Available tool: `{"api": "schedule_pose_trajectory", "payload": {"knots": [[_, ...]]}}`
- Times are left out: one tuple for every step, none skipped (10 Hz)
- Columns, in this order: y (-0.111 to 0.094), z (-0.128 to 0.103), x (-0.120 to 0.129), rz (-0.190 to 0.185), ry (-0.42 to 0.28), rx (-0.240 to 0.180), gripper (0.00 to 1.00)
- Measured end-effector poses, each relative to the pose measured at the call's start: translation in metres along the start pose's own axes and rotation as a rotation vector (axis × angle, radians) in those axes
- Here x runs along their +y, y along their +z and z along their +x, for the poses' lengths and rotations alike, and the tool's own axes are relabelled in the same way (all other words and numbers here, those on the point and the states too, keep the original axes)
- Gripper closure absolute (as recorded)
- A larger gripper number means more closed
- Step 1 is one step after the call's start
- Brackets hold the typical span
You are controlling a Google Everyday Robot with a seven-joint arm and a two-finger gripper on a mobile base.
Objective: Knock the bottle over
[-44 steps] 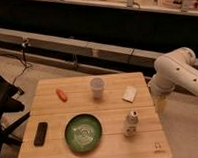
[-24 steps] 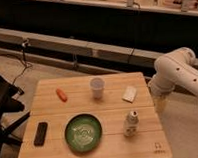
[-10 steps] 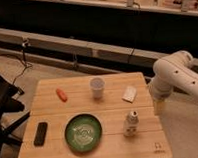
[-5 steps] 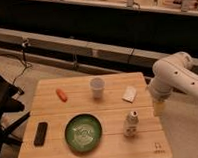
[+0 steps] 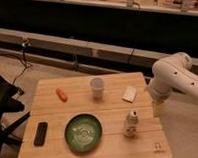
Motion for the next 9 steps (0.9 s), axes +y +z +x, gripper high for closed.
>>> {"api": "schedule_pose_trajectory", "payload": {"knots": [[0.000,-0.001,0.001,-0.002,-0.002,-0.002,0.20],[0.001,-0.002,0.002,-0.004,-0.005,-0.004,0.22],[0.001,-0.004,0.002,-0.006,-0.010,-0.007,0.30],[0.002,-0.005,0.003,-0.009,-0.013,-0.010,0.39],[0.003,-0.006,0.005,-0.012,-0.016,-0.012,0.44],[0.003,-0.007,0.005,-0.013,-0.019,-0.014,0.44],[0.003,-0.008,0.007,-0.015,-0.022,-0.016,0.43],[0.003,-0.008,0.007,-0.016,-0.024,-0.018,0.39],[0.005,-0.011,0.009,-0.021,-0.033,-0.025,0.38]]}}
